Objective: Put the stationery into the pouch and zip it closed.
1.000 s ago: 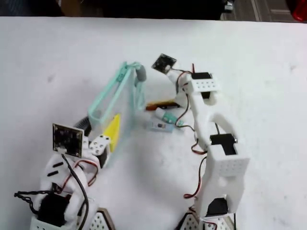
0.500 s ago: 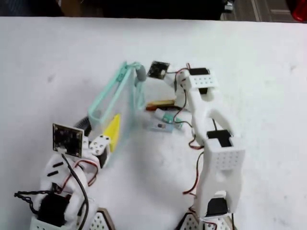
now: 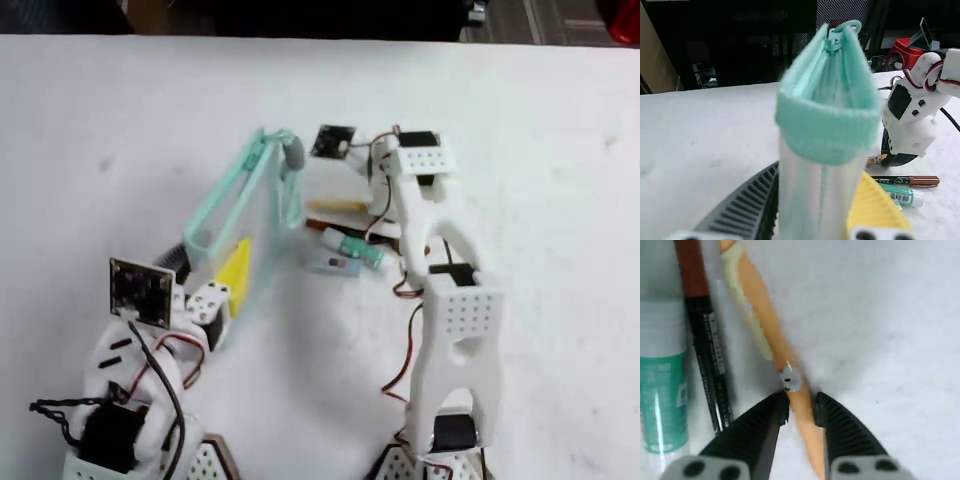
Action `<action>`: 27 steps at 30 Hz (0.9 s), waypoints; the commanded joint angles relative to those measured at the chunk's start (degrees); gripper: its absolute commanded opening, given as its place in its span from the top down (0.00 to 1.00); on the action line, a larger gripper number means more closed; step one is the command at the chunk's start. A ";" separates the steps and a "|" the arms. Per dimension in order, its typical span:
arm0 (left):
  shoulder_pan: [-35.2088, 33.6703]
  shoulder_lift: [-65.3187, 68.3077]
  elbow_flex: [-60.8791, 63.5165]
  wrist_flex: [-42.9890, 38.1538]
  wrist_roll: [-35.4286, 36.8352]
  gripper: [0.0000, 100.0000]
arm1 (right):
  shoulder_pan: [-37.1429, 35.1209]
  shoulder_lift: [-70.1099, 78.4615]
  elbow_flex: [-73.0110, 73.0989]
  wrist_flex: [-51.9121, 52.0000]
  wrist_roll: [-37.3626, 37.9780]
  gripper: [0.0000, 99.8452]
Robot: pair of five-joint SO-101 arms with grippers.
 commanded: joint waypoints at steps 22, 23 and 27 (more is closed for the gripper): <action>-0.13 0.22 -0.35 -2.11 0.09 0.80 | 7.60 -30.64 -15.65 25.36 -15.56 0.98; -0.13 0.22 -0.35 -2.11 0.09 0.80 | 7.34 -32.13 -15.65 25.63 -17.85 0.98; -0.13 0.22 -0.35 -2.02 0.09 0.80 | 5.67 -38.81 -15.47 26.77 -25.49 0.98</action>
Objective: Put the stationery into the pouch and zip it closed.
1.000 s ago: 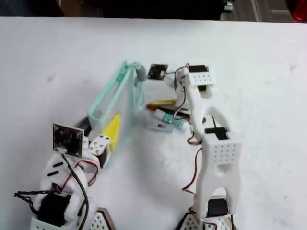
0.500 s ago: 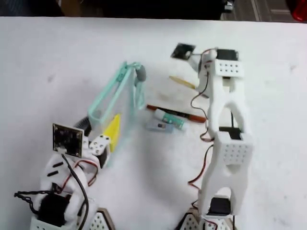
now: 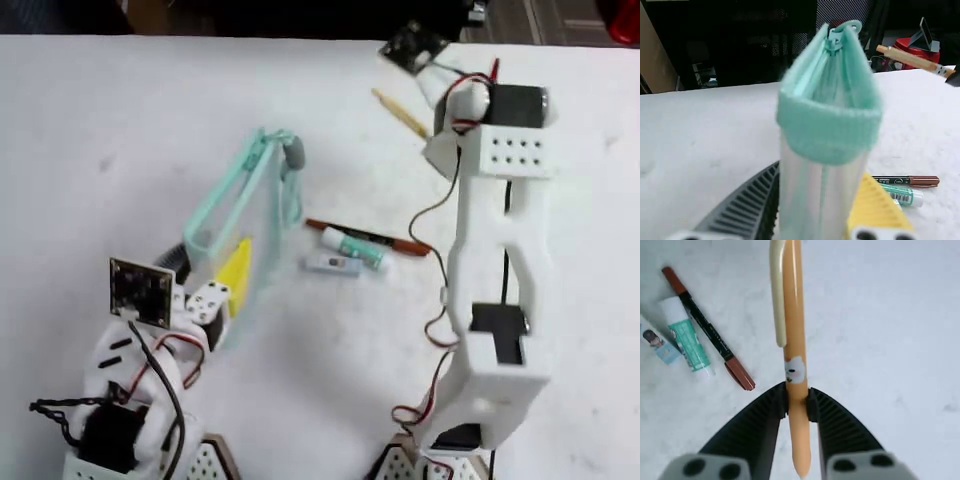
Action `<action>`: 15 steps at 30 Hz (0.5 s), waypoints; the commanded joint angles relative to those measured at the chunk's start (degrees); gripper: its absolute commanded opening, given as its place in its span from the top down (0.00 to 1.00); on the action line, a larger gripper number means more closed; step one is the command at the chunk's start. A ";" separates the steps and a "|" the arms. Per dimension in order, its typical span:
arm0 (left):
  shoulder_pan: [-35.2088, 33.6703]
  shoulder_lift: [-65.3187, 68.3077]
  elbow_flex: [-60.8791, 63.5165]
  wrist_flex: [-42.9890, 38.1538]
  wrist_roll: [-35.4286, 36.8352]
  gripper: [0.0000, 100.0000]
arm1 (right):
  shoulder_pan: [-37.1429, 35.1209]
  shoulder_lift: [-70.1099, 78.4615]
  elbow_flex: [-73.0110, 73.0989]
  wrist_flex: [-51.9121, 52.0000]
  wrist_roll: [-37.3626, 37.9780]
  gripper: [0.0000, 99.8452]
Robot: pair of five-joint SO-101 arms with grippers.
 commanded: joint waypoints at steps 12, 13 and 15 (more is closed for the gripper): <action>-0.13 0.22 -0.44 -2.02 0.09 0.80 | -11.82 -34.59 8.09 3.82 -26.20 0.98; -0.13 0.22 -0.44 -1.93 0.09 0.80 | -13.32 -37.14 10.81 3.74 -26.37 0.98; -0.13 0.22 -0.44 -1.93 0.09 0.80 | -16.48 -42.33 15.82 1.89 -26.46 0.98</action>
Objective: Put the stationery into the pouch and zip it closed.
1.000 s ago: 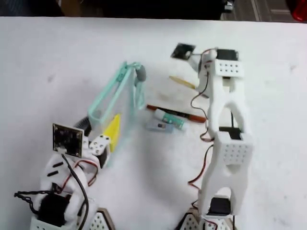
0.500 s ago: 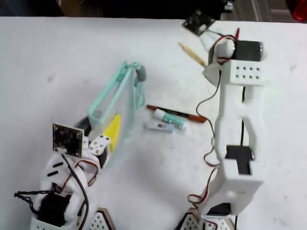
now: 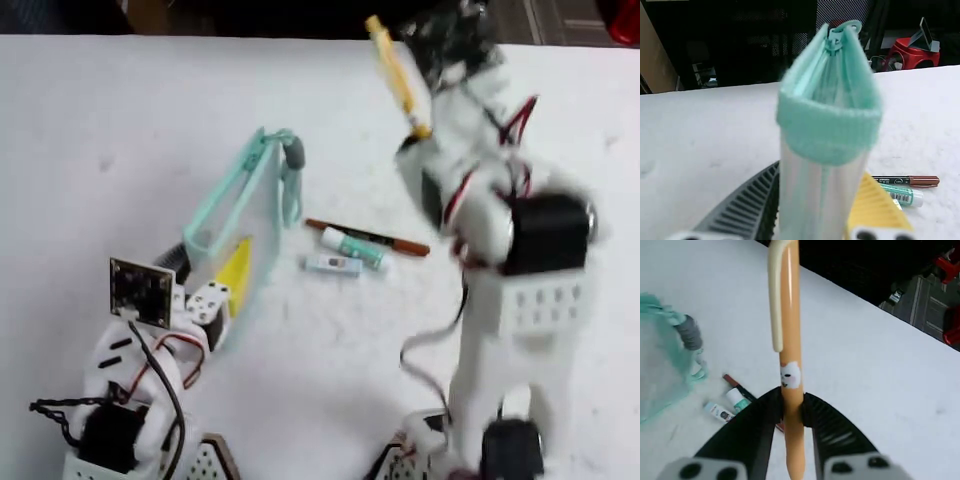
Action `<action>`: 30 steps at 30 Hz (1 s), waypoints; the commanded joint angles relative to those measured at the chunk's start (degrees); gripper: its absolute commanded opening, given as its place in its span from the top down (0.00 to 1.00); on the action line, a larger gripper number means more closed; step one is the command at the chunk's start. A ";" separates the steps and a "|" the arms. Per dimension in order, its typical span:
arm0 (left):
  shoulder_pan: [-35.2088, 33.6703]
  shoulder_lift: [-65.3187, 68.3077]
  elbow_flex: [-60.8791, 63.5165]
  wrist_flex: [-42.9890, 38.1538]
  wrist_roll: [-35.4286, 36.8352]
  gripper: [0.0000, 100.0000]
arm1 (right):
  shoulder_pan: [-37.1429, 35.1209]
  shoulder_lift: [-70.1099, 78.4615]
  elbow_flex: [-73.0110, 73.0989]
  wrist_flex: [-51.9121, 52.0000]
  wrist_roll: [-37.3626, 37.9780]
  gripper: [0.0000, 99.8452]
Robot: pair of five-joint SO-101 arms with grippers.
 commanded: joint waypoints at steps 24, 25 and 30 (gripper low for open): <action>-0.04 0.22 -0.35 -0.88 4.48 0.71 | -33.01 -28.97 37.36 -57.27 -21.36 0.98; -0.04 0.22 -0.35 -0.88 4.48 0.71 | -33.01 -26.95 37.45 -57.45 -22.77 0.98; -0.04 0.22 -0.35 -0.88 4.48 0.71 | -33.01 -18.24 37.71 -57.36 -24.44 0.98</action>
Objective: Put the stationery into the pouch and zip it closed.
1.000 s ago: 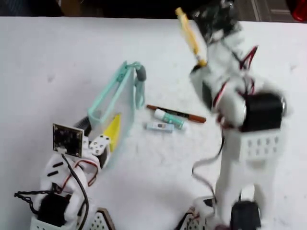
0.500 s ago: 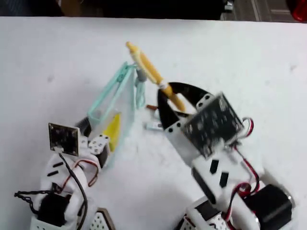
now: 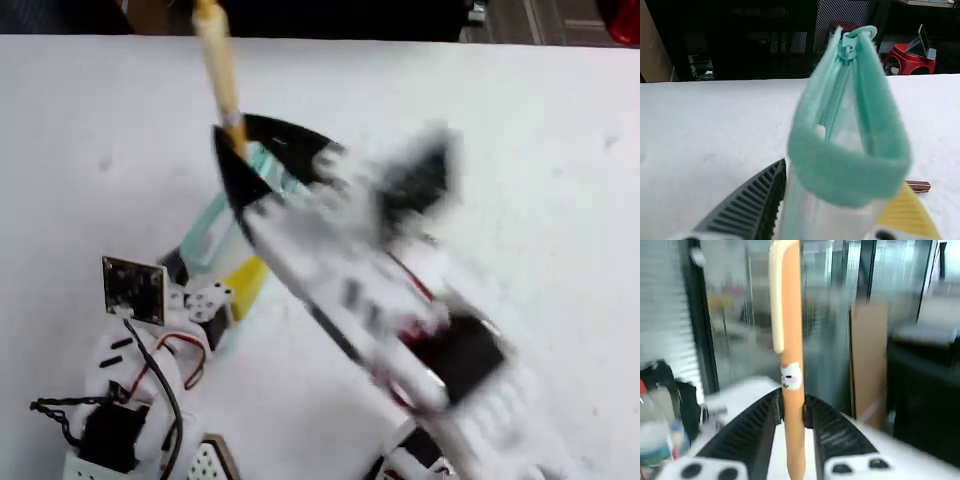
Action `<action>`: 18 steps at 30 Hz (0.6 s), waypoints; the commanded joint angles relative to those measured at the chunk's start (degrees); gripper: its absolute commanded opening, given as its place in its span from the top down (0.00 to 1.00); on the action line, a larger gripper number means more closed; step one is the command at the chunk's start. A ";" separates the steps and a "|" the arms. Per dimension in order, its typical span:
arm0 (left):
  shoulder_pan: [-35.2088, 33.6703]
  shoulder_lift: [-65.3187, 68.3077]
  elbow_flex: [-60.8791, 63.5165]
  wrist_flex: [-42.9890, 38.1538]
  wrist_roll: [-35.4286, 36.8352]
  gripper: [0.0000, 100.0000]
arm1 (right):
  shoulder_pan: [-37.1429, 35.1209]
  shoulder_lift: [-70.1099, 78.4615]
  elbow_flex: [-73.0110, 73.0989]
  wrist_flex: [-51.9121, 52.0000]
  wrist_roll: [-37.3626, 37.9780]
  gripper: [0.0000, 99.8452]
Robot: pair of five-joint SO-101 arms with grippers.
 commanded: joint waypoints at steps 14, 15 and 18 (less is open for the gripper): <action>-0.31 0.13 -0.35 -1.23 0.70 0.71 | -0.75 7.78 -0.53 10.07 -0.88 0.98; -0.31 0.13 -0.35 -1.23 0.70 0.71 | -0.75 7.69 -0.53 11.21 -0.79 0.98; -0.31 0.13 -0.35 -1.23 0.70 0.71 | -0.75 6.73 -0.53 14.11 -0.79 0.98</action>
